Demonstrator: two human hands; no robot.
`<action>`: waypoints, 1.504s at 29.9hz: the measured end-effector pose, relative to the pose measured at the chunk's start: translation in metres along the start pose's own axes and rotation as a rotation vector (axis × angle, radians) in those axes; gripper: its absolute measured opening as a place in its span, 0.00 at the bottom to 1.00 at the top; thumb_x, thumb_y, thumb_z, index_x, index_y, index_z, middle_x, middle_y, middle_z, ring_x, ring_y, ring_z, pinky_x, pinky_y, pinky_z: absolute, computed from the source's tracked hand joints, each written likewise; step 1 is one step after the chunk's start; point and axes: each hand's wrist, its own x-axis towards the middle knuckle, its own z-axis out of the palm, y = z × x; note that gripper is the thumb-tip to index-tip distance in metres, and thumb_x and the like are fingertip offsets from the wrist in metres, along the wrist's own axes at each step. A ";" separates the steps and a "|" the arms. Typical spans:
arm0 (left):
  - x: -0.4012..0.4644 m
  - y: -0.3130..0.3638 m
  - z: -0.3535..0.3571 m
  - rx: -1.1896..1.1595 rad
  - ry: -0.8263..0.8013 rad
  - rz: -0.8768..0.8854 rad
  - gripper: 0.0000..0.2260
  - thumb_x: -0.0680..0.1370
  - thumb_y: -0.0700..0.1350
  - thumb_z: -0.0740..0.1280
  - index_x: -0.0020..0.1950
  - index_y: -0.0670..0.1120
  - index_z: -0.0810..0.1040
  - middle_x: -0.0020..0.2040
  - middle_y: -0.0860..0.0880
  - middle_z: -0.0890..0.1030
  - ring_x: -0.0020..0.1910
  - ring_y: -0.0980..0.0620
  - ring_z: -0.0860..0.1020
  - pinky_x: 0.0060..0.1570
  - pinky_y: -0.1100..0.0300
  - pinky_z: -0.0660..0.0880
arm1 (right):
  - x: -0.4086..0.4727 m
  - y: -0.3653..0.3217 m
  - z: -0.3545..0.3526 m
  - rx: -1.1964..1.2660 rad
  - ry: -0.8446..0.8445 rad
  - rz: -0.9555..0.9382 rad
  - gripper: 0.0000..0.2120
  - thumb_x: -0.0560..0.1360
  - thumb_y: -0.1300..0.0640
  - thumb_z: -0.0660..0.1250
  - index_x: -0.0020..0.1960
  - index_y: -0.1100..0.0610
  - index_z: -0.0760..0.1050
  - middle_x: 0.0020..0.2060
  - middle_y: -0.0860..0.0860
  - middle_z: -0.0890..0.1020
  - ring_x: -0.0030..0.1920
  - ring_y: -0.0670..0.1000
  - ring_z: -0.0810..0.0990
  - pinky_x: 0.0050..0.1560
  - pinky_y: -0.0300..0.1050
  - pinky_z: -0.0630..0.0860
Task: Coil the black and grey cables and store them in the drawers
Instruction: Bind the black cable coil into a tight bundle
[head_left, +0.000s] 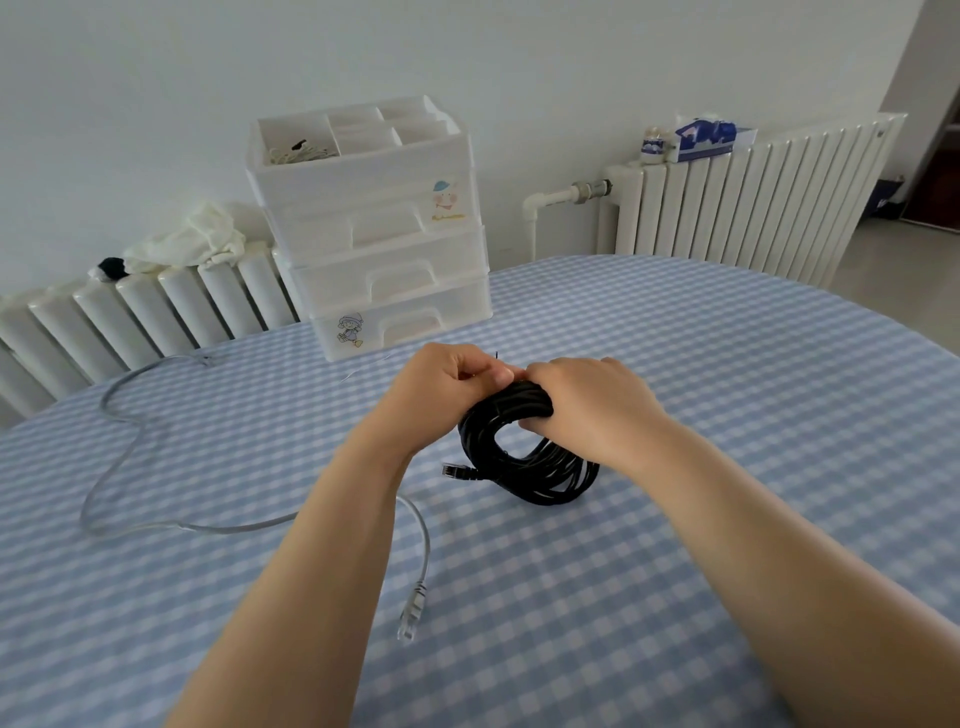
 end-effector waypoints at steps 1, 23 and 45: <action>0.000 -0.001 0.001 -0.009 0.016 -0.005 0.05 0.77 0.42 0.69 0.48 0.44 0.84 0.43 0.53 0.86 0.44 0.59 0.83 0.43 0.69 0.74 | 0.000 0.001 -0.001 0.013 -0.006 -0.005 0.07 0.77 0.46 0.63 0.51 0.48 0.71 0.44 0.45 0.78 0.49 0.50 0.78 0.48 0.45 0.64; 0.003 0.005 0.028 0.357 0.303 0.241 0.12 0.76 0.39 0.68 0.36 0.53 0.75 0.36 0.60 0.74 0.42 0.63 0.72 0.44 0.75 0.66 | 0.012 0.004 -0.022 0.439 -0.338 -0.010 0.17 0.67 0.36 0.72 0.47 0.47 0.79 0.39 0.47 0.83 0.42 0.47 0.81 0.45 0.43 0.76; 0.002 0.016 0.014 0.180 0.223 0.110 0.07 0.77 0.44 0.68 0.39 0.51 0.80 0.34 0.55 0.82 0.34 0.63 0.78 0.36 0.72 0.71 | 0.009 0.006 -0.003 0.494 -0.200 0.011 0.19 0.69 0.35 0.67 0.43 0.50 0.80 0.33 0.47 0.80 0.36 0.46 0.79 0.42 0.48 0.76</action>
